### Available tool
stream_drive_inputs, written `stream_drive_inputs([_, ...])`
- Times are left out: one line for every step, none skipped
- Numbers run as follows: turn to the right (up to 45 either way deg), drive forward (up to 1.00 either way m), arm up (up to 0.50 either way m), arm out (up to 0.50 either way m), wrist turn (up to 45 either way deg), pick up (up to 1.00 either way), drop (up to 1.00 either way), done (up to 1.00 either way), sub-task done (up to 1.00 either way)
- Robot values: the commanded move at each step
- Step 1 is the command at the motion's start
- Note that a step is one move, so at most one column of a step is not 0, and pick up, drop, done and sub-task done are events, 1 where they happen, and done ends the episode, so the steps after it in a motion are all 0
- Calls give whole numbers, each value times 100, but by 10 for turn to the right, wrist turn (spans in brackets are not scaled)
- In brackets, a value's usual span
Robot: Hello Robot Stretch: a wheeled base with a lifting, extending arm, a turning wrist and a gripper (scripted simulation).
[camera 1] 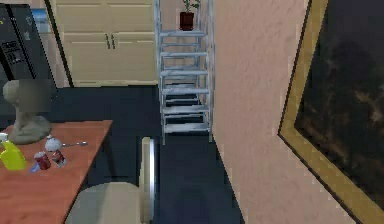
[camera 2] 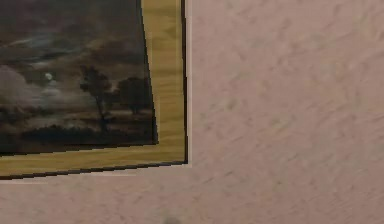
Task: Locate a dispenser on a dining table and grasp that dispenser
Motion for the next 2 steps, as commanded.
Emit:
stream_drive_inputs([90, 0, 0, 0, 0, 0, 0, 0, 0])
stream_drive_inputs([0, 55, 0, 0, 0, 0, 0, 0, 0])
